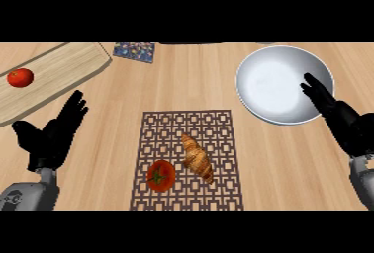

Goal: Pick the croissant from the placemat and place it in the bowl

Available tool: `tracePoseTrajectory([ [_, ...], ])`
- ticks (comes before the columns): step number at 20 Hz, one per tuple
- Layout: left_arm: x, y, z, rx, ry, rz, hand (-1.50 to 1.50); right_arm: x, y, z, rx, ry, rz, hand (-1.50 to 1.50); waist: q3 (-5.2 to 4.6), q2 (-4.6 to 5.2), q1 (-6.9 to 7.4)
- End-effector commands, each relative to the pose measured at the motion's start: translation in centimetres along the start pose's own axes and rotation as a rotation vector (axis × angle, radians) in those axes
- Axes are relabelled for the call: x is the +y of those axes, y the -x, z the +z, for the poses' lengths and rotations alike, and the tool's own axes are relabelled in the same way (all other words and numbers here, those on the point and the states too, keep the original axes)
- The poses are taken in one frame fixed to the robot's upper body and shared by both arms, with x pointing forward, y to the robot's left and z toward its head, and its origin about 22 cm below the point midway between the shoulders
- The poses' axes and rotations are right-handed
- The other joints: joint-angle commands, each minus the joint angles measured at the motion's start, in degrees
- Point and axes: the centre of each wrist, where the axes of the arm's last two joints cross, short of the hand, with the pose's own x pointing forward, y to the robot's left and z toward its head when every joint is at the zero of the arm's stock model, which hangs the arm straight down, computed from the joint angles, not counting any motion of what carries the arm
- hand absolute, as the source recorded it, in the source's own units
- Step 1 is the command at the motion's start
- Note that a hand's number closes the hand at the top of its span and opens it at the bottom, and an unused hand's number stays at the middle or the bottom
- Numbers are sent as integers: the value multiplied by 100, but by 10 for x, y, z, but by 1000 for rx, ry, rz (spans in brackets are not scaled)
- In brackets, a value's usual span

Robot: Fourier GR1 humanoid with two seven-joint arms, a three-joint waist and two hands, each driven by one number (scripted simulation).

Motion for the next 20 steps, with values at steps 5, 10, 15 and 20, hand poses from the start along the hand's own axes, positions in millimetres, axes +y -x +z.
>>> tracePoseTrajectory([
  [5,-63,-26,-2,-203,266,-37,0,103,-19,4,-188,72,-254,150,-134,-48,8],
  [10,-88,-21,12,-198,380,-21,0,178,-5,11,-68,106,-112,-150,-135,-28,125],
  [15,-92,-28,6,-205,405,-16,0,201,-2,-9,-162,40,139,-150,-139,-28,113],
  [20,-89,-15,24,-199,390,-10,0,190,-40,-46,-50,-81,436,-150,-154,-55,219],
])
